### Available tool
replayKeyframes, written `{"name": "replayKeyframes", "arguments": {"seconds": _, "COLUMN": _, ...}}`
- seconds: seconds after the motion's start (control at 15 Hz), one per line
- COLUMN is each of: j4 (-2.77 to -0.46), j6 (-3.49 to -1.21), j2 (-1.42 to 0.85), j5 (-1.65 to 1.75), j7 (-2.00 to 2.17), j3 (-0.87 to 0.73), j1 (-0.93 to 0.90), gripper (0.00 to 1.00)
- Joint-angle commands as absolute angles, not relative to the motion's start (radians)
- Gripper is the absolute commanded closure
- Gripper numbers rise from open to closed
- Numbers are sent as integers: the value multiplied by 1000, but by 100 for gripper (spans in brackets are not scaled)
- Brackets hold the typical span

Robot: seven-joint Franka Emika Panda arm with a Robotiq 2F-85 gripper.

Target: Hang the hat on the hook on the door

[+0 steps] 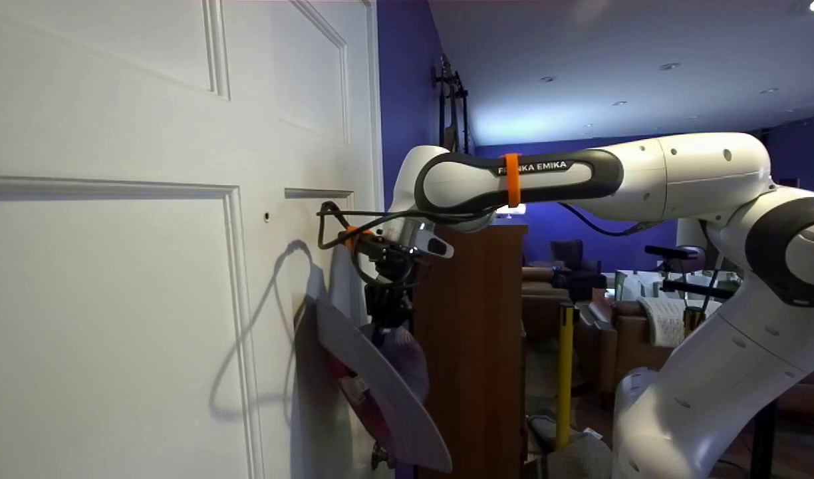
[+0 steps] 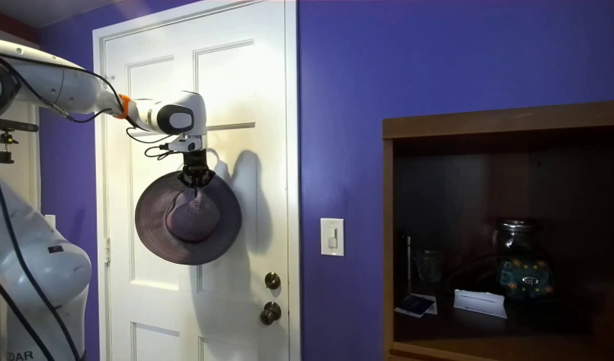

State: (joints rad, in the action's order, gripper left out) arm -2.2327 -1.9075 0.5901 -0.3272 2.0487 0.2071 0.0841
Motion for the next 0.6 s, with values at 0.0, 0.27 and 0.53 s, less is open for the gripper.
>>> {"name": "replayKeyframes", "arguments": {"seconds": 0.0, "j4": -2286, "j6": -2030, "j2": 593, "j5": -358, "j7": 2187, "j3": 246, "j1": 54, "gripper": 99}}
{"name": "replayKeyframes", "arguments": {"seconds": 0.27, "j4": -2325, "j6": -2159, "j2": 574, "j5": -349, "j7": 2287, "j3": 281, "j1": 22, "gripper": 99}}
{"name": "replayKeyframes", "arguments": {"seconds": 0.53, "j4": -2348, "j6": -2274, "j2": 532, "j5": -352, "j7": 2360, "j3": 306, "j1": -18, "gripper": 99}}
